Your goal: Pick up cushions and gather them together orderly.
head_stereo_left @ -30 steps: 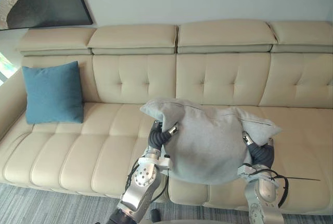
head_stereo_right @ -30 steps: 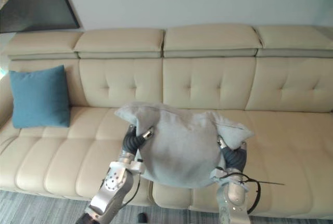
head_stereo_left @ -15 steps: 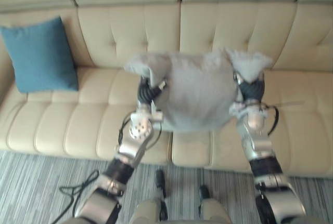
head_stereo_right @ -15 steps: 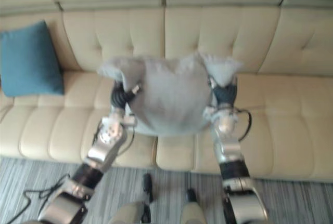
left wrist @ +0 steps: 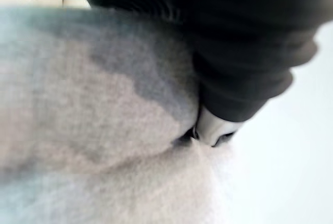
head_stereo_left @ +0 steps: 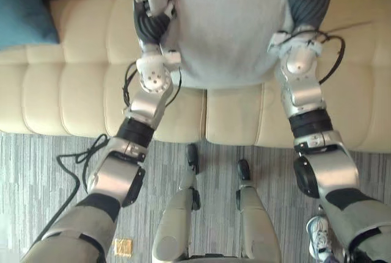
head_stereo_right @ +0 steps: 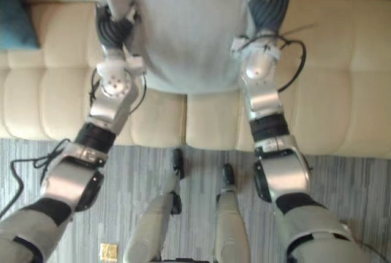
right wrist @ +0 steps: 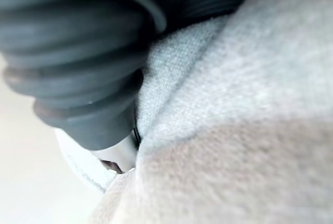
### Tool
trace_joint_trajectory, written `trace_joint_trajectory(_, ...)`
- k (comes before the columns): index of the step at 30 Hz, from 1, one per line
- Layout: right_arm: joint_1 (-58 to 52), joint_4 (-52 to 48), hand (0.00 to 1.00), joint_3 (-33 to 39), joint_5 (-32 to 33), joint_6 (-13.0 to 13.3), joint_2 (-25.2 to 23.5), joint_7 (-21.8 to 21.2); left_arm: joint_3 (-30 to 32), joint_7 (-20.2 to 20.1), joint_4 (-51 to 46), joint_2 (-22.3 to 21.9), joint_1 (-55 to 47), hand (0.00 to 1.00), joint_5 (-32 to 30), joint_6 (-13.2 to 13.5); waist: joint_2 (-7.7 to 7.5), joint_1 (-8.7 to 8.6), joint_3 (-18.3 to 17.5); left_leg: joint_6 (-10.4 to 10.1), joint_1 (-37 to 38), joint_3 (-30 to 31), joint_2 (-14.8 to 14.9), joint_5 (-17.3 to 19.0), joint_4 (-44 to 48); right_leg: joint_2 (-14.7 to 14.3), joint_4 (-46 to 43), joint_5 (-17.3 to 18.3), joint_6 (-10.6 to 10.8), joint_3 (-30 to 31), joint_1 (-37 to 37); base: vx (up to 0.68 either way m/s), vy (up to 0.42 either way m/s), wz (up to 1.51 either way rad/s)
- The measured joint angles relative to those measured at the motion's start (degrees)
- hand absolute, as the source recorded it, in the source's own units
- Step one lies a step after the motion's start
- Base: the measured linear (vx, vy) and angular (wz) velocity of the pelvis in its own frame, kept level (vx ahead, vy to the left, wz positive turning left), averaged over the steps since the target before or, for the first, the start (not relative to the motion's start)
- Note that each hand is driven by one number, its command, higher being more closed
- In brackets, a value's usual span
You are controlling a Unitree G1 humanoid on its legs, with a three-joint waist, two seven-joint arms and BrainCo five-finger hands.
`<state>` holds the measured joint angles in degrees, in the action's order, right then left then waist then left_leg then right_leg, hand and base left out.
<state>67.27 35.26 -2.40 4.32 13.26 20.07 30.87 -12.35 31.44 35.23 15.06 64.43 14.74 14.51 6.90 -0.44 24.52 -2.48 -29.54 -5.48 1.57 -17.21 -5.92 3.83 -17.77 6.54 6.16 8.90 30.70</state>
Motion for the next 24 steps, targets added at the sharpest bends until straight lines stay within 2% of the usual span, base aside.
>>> trace_joint_trajectory(3, 1.4, 0.0, 1.00, 0.1, -2.2, 0.0, 0.2, 1.8, 0.0, 0.8, 0.2, 0.1, 2.2, 1.00, 0.0, 1.0, 0.05, 0.28, 0.3, -0.1, -2.4, 0.0, 0.3, -0.1, 0.0, -0.3, -0.1, -0.4, 0.0, 0.7, 2.7, 0.01, -0.046, -0.12)
trace_joint_trajectory(4, 1.5, -0.3, 1.00, 0.0, -2.2, 0.0, 0.2, 2.3, 0.0, 0.9, 0.3, 0.1, 2.6, 0.00, 0.0, 1.2, 0.04, 0.38, 0.3, -0.1, -2.9, -0.2, 0.4, -0.1, 0.0, -0.4, -0.3, -0.4, 0.0, 0.9, 3.4, 0.04, -0.049, -0.10)
trace_joint_trajectory(5, 1.6, -0.8, 0.00, 0.1, -2.2, 0.1, 0.2, 3.0, 0.0, 1.0, 0.2, 0.1, 3.0, 0.00, -0.3, 1.5, 0.04, 0.44, 0.3, -0.5, -3.5, -0.2, 0.4, -0.3, 0.0, -0.5, -0.5, -0.4, 0.0, 1.1, 4.2, 0.03, -0.044, -0.06)
trace_joint_trajectory(10, 2.5, -0.8, 0.00, 0.5, -2.0, 0.3, 0.2, 3.3, 0.9, 0.9, 3.0, 1.2, 4.9, 0.00, -1.1, 2.3, 0.04, 0.89, 0.3, -1.1, -4.6, -0.4, 1.3, -0.4, 0.0, -1.1, -1.2, -0.5, -0.2, 1.7, 5.9, 0.01, -0.051, -0.09)
trace_joint_trajectory(11, 2.6, -0.8, 0.00, 0.7, -2.0, 0.3, 0.3, 2.7, 2.2, 0.8, 5.4, 1.3, 6.3, 0.00, -1.1, 2.6, 0.03, 0.91, 0.3, -2.3, -4.7, -0.5, 1.5, 0.6, 0.0, -1.4, -1.8, -0.5, -0.2, 1.9, 6.6, 0.00, -0.035, -0.13)
trace_joint_trajectory(12, 2.6, -0.8, 0.00, 0.8, -1.6, 0.3, 0.4, 2.1, 2.5, 0.5, 6.4, 1.4, 7.0, 0.00, -0.9, 2.5, 0.03, 0.94, 0.3, -2.3, -4.8, -0.6, 1.6, 0.6, 0.0, -1.4, -1.8, -0.5, -0.2, 2.1, 6.7, 0.00, -0.029, -0.14)
trace_joint_trajectory(15, 3.3, -0.4, 0.00, 2.2, 4.9, 0.3, 0.8, -2.3, 4.3, -2.9, 11.0, 2.6, 10.5, 0.00, 1.4, 1.3, 0.00, 0.98, 0.3, -2.4, -5.1, -1.8, 1.7, 0.7, 0.0, -1.5, -2.2, -0.5, -0.1, 2.6, 7.5, 0.01, -0.017, -0.10)
trace_joint_trajectory(19, 6.6, 5.4, 0.00, 4.2, 13.6, 0.3, 4.4, -7.1, 6.2, -6.8, 16.1, 4.1, 14.0, 0.00, 5.2, -0.3, 0.00, 1.00, 0.3, -1.9, -5.2, -1.9, 1.8, 0.0, 0.0, -1.6, -2.2, -0.5, -0.2, 2.2, 7.4, 0.03, -0.023, 0.03)
trace_joint_trajectory(22, 8.3, 9.9, 0.00, 5.6, 21.0, 0.1, 7.0, -9.4, 7.0, -9.4, 18.5, 5.6, 15.0, 0.00, 7.6, -2.5, 0.00, 1.03, 0.3, -1.9, -5.2, -2.0, 2.1, -0.2, 0.0, -1.8, -2.2, -0.6, -0.3, 1.9, 7.4, 0.03, -0.033, 0.02)
trace_joint_trajectory(24, 8.5, 12.5, 0.00, 5.9, 25.9, -0.6, 9.4, -11.3, 8.0, -11.3, 20.1, 6.3, 16.2, 0.00, 7.7, -5.1, -0.01, 1.13, 0.3, -1.8, -5.4, -2.8, 2.2, -0.9, 0.0, -1.8, -2.1, -0.7, -0.5, 1.7, 7.3, 0.02, -0.015, 0.01)
